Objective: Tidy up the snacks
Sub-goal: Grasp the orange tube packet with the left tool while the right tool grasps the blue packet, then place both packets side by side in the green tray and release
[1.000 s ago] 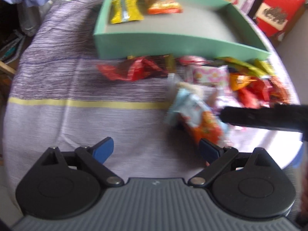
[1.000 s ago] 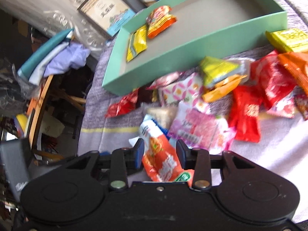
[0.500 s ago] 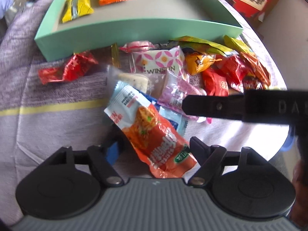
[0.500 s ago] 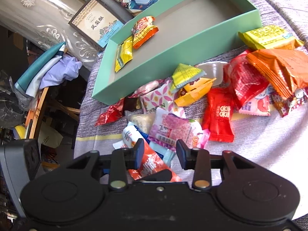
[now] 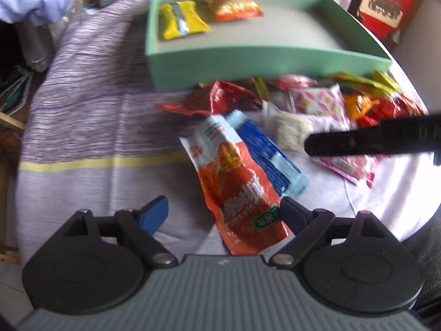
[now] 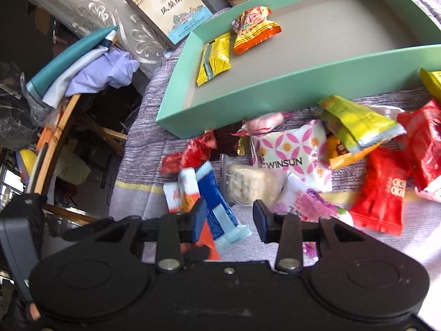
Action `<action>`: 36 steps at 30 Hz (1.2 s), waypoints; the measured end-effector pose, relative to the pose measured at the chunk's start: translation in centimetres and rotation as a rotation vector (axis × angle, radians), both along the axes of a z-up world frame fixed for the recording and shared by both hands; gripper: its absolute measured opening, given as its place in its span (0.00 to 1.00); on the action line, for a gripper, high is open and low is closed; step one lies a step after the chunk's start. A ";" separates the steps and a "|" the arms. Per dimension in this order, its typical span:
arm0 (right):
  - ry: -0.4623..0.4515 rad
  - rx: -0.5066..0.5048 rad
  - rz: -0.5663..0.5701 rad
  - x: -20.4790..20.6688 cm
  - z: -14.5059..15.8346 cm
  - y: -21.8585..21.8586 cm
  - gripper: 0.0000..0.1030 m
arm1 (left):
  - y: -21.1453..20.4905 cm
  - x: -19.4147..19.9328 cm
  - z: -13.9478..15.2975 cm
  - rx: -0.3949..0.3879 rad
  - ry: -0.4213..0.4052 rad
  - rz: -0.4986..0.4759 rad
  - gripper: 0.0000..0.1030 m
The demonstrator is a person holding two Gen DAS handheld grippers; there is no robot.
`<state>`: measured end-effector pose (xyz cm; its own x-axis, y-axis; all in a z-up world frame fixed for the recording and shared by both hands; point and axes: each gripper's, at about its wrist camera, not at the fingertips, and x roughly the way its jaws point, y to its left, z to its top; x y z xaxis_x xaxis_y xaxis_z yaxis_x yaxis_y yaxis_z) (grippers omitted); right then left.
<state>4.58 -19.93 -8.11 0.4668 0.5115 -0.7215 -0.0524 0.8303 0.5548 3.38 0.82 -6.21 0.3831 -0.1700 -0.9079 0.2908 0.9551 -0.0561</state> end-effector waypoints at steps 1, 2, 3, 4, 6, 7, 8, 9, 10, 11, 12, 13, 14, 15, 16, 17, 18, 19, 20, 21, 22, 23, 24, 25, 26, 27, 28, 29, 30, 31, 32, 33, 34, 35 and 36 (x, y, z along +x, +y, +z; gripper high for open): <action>0.000 -0.007 0.002 0.0 0.0 0.2 0.37 | 0.5 0.0 0.2 -0.013 0.001 0.006 0.80; 0.002 -0.011 0.002 0.0 0.0 0.4 0.37 | 0.8 0.2 0.3 -0.030 0.007 0.012 0.77; 0.005 -0.014 0.001 0.0 0.0 0.5 0.37 | 1.1 0.3 0.3 -0.047 0.016 0.020 0.72; 0.008 -0.017 0.000 0.0 -0.1 0.6 0.37 | 1.2 0.5 0.2 -0.059 0.023 0.031 0.66; 0.011 -0.032 0.001 0.2 -0.2 1.0 0.37 | 1.2 1.0 -0.1 -0.086 0.031 0.059 0.62; 0.009 -0.040 0.005 0.3 -0.1 1.3 0.37 | 1.1 1.0 -0.3 -0.105 0.033 0.075 0.59; 0.006 -0.049 0.009 0.3 0.0 1.6 0.37 | 1.2 1.1 -0.4 -0.116 0.031 0.085 0.55; 0.001 -0.061 0.014 0.3 0.1 1.9 0.37 | 1.2 1.0 -0.6 -0.113 0.022 0.082 0.47; -0.006 -0.078 0.022 0.4 0.2 2.1 0.37 | 1.1 0.8 -0.7 -0.098 0.007 0.069 0.42; -0.011 -0.095 0.029 0.4 0.4 2.4 0.37 | 1.1 0.5 -0.6 -0.080 -0.007 0.054 0.40; -0.015 -0.110 0.036 0.4 0.5 2.7 0.37 | 1.4 0.4 -0.6 -0.069 -0.011 0.039 0.40; -0.016 -0.120 0.043 0.4 0.6 2.9 0.37 | 1.8 0.3 -0.5 -0.063 -0.010 0.030 0.40; -0.018 -0.129 0.052 0.5 0.7 3.3 0.37 | 2.3 0.4 -0.5 -0.058 -0.009 0.027 0.40; -0.022 -0.138 0.060 0.6 0.7 3.7 0.37 | 3.0 0.4 -0.4 -0.056 -0.010 0.031 0.40; -0.026 -0.150 0.072 0.7 0.7 4.2 0.38 | 3.6 0.4 -0.4 -0.057 -0.011 0.041 0.41; -0.031 -0.163 0.087 0.9 0.7 4.8 0.40 | 4.3 0.5 -0.4 -0.056 -0.013 0.053 0.41; -0.036 -0.177 0.103 1.1 0.7 5.5 0.42 | 5.0 0.6 -0.3 -0.055 -0.015 0.065 0.42; -0.044 -0.195 0.121 1.2 0.7 6.3 0.49 | 5.6 0.6 -0.3 -0.056 -0.016 0.077 0.43; -0.057 -0.220 0.136 1.4 0.7 7.0 0.54 | 6.1 0.7 -0.3 -0.058 -0.016 0.090 0.44; -0.070 -0.248 0.150 1.5 0.7 7.8 0.54 | 6.5 0.7 -0.4 -0.062 -0.014 0.097 0.46; -0.079 -0.273 0.165 1.7 0.6 8.5 0.54 | 6.8 0.7 -0.4 -0.064 -0.016 0.101 0.47; -0.086 -0.295 0.182 1.8 0.5 9.2 0.54 | 7.0 0.6 -0.4 -0.063 -0.019 0.102 0.47; -0.094 -0.317 0.197 1.9 0.3 9.9 0.54 | 7.1 0.6 -0.4 -0.061 -0.021 0.103 0.50; -0.101 -0.342 0.212 1.9 0.1 10.5 0.54 | 7.2 0.5 -0.4 -0.055 -0.025 0.108 0.55; -0.108 -0.371 0.226 1.9 -0.2 11.0 0.54 | 7.4 0.4 -0.3 -0.048 -0.029 0.114 0.58; -0.113 -0.394 0.240 1.8 -0.4 11.4 0.54 | 7.5 0.4 -0.4 -0.045 -0.029 0.120 0.61; -0.114 -0.411 0.254 1.8 -0.8 11.7 0.54 | 7.7 0.4 -0.5 -0.044 -0.028 0.124 0.61; -0.114 -0.428 0.264 1.7 -1.2 11.9 0.54 | 7.8 0.4 -0.5 -0.044 -0.029 0.124 0.61; -0.133 -0.451 0.278 1.6 -1.3 12.1 0.53 | 7.7 0.4 -0.6 -0.044 -0.028 0.123 0.62; -0.152 -0.490 0.286 1.3 -1.4 12.5 0.45 | 7.5 0.5 -0.6 -0.042 -0.027 0.120 0.65; -0.163 -0.522 0.291 1.0 -1.3 12.6 0.37 | 7.4 0.6 -0.6 -0.038 -0.027 0.116 0.67; -0.161 -0.513 0.290 1.0 -1.2 12.5 0.36 | 7.2 0.6 -0.7 -0.031 -0.027 0.112 0.70; -0.147 -0.488 0.281 1.1 -1.1 12.1 0.36 | 6.9 0.6 -0.7 -0.024 -0.028 0.108 0.71; -0.135 -0.469 0.266 1.1 -1.0 11.6 0.36 | 6.7 0.6 -0.8 -0.016 -0.030 0.102 0.71; -0.127 -0.458 0.255 1.1 -1.0 11.2 0.36 | 6.4 0.5 -0.8 -0.005 -0.035 0.096 0.71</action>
<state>5.68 -8.75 -9.11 0.4669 0.2660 -0.8433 -0.3271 0.9380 0.1148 3.89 7.24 -7.04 0.4289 -0.1351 -0.8932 0.1998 0.9785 -0.0520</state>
